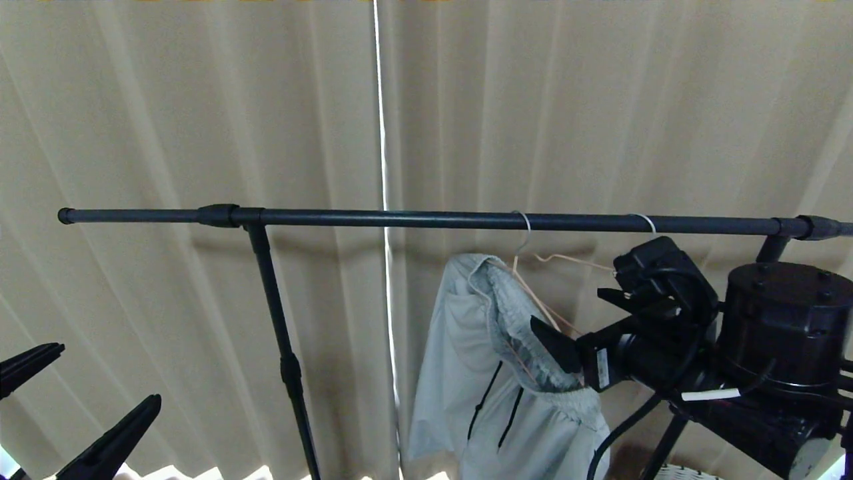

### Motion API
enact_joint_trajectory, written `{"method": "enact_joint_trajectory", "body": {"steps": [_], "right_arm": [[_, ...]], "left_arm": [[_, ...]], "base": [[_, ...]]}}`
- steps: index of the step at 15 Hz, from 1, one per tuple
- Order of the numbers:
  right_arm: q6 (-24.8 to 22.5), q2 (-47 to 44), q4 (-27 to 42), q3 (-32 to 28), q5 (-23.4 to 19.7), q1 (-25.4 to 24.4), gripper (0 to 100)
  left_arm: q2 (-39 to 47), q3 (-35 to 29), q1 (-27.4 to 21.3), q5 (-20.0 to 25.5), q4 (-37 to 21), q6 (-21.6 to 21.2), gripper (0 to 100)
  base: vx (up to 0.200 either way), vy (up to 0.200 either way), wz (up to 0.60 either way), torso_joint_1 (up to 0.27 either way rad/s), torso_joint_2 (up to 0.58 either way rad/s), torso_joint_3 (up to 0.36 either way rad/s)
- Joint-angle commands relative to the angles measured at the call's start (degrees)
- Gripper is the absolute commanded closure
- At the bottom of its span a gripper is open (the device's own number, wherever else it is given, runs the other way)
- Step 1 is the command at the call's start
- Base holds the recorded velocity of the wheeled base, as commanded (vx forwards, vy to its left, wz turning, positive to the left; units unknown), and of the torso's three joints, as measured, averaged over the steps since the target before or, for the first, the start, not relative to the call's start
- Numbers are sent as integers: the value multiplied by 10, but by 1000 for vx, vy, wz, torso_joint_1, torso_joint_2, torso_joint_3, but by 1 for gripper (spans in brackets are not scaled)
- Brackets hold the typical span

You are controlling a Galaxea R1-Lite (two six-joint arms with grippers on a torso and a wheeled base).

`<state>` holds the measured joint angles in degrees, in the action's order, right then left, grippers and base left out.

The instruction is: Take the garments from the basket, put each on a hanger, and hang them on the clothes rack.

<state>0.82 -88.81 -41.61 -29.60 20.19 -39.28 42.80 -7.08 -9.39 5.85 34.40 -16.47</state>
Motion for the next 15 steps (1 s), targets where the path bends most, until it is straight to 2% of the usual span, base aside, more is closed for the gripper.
{"method": "enact_joint_trajectory", "body": {"steps": [1,3,4,5,7,9,11,12,13,15], "right_arm": [[-6,54,-18,45,-2,-2,0],[-26,144,-16,89,0,8,0],[-46,191,-14,114,0,38,0],[-77,239,-3,146,-1,88,0],[-90,331,56,188,-5,177,0],[-79,436,165,202,-5,236,0],[-79,559,304,201,-4,255,0],[-79,592,341,199,-3,257,0],[-79,678,446,197,1,264,0],[-79,772,553,191,2,283,0]], "left_arm": [[-9,2,2,-1,0,0,0],[-21,4,5,-4,-1,1,0],[-31,13,8,-6,-1,3,0],[-42,27,22,-14,-1,3,0],[-63,42,69,-22,-3,3,0],[-90,52,113,-23,-35,7,0],[-141,67,131,-24,-84,35,0],[-156,69,133,-25,-96,44,0],[-200,71,139,-28,-134,72,0],[-243,71,139,-32,-184,85,0]], "base": [[0,0,0,0,0,0],[0,0,0,0,0,0],[0,0,0,0,0,0],[0,0,0,0,0,0],[0,0,0,0,0,0],[0,0,0,0,0,0],[0,0,0,0,0,0],[0,0,0,0,0,0],[0,0,0,0,0,0],[0,0,0,0,0,0]]}}
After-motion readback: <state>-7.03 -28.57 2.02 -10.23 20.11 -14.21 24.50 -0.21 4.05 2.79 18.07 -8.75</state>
